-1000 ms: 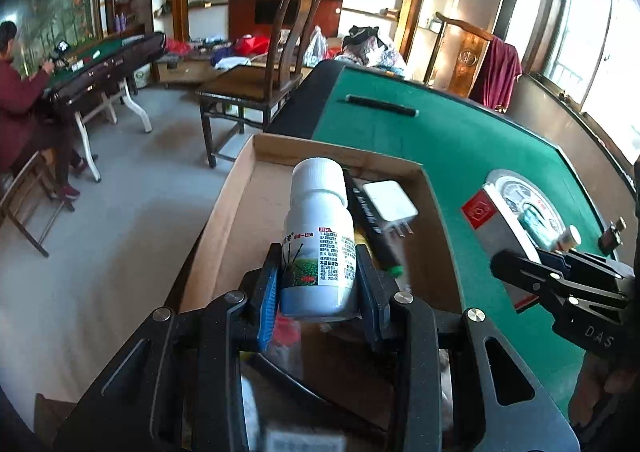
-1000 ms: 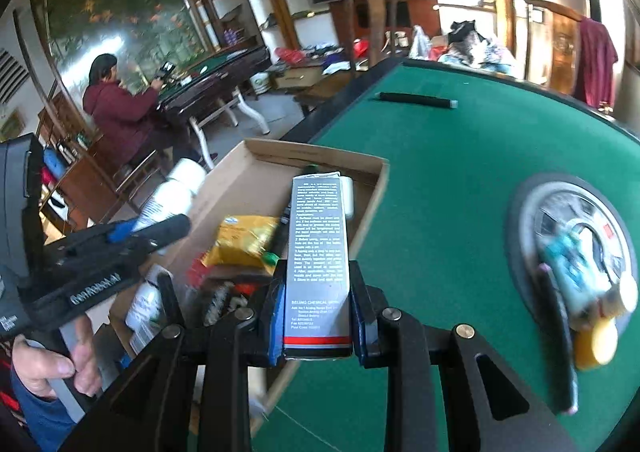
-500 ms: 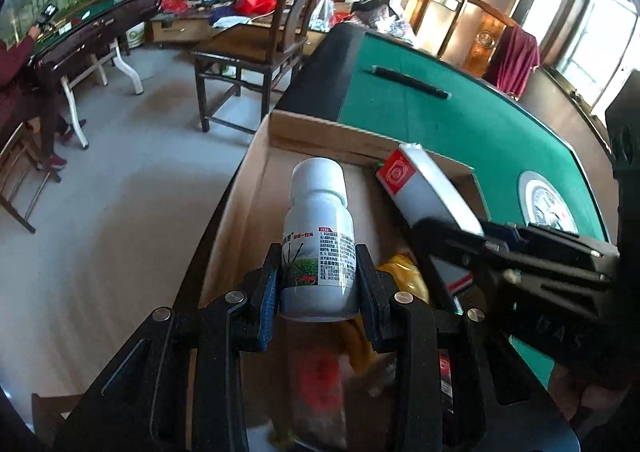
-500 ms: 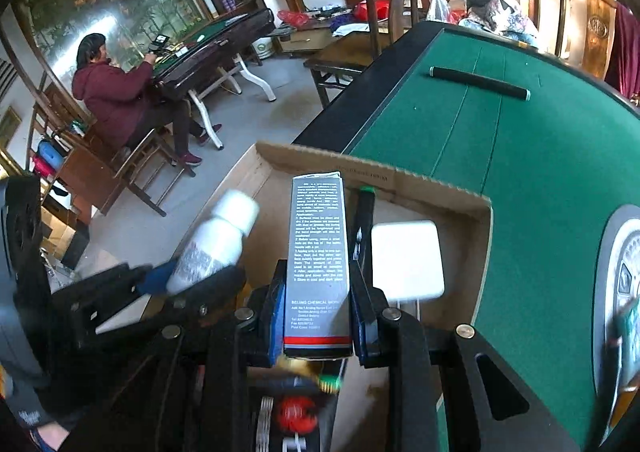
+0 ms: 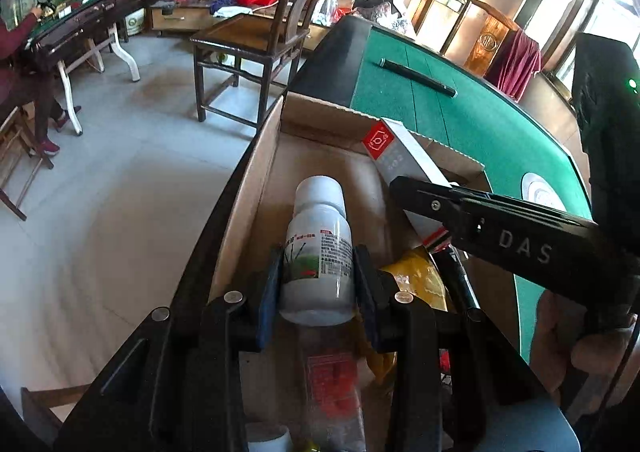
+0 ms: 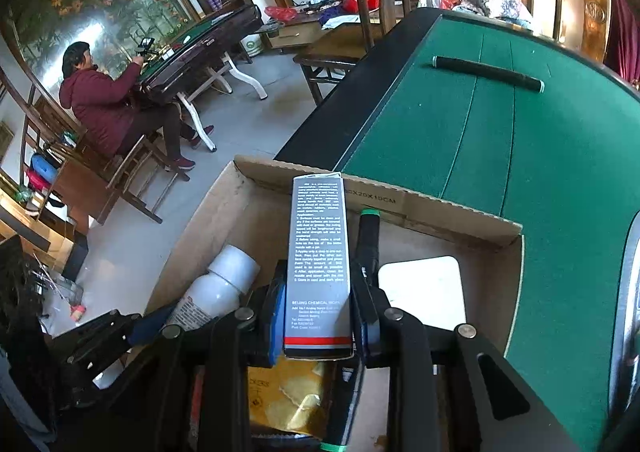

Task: Organize objects
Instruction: 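Open the left tool to release the bottle while the right tool releases the box in the tray, then move both tools back to the remaining items on the table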

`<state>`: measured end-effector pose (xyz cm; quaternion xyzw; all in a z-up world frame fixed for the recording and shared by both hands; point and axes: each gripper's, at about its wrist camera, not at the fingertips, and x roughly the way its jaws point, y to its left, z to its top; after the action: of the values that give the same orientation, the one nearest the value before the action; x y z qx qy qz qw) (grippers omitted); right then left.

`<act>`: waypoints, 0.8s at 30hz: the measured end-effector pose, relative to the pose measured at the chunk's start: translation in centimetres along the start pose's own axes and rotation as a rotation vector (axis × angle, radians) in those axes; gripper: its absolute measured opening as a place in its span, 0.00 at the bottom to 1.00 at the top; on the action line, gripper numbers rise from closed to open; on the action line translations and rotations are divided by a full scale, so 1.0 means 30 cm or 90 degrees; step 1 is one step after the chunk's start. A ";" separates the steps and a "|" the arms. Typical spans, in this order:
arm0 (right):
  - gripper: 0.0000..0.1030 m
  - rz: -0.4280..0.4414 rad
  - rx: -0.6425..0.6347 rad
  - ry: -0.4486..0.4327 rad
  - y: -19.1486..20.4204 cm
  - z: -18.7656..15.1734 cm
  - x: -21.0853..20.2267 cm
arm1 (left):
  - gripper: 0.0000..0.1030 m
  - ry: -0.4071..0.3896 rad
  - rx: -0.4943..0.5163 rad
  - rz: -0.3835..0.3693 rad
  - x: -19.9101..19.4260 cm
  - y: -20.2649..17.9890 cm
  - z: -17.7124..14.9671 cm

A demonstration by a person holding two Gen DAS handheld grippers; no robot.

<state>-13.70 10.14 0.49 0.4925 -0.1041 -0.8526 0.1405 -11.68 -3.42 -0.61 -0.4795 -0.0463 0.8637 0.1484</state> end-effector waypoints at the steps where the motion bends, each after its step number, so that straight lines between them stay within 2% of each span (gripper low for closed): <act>1: 0.28 0.015 0.005 0.001 0.000 -0.002 0.001 | 0.34 -0.001 0.001 0.001 -0.004 0.001 0.001; 3: 0.33 0.018 0.002 0.006 0.008 -0.010 -0.003 | 0.36 -0.002 0.000 0.002 -0.015 0.003 -0.003; 5: 0.45 0.007 -0.010 -0.003 0.021 -0.019 -0.021 | 0.36 -0.003 -0.002 0.002 -0.024 0.007 -0.006; 7: 0.51 0.006 -0.020 -0.022 0.030 -0.025 -0.052 | 0.36 -0.004 -0.006 0.002 -0.036 0.010 -0.012; 15: 0.52 0.049 0.004 -0.059 0.004 -0.123 -0.199 | 0.38 -0.034 0.000 -0.017 -0.149 -0.034 -0.054; 17: 0.52 0.061 0.016 -0.066 -0.017 -0.159 -0.232 | 0.45 -0.045 0.011 -0.021 -0.181 -0.066 -0.070; 24: 0.52 0.084 0.049 -0.085 -0.128 -0.286 -0.339 | 0.46 -0.057 0.055 -0.032 -0.245 -0.216 -0.115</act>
<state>-1.93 16.90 3.27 0.4319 -0.1782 -0.8676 0.1703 -3.77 0.32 4.96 -0.4319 -0.0278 0.8816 0.1883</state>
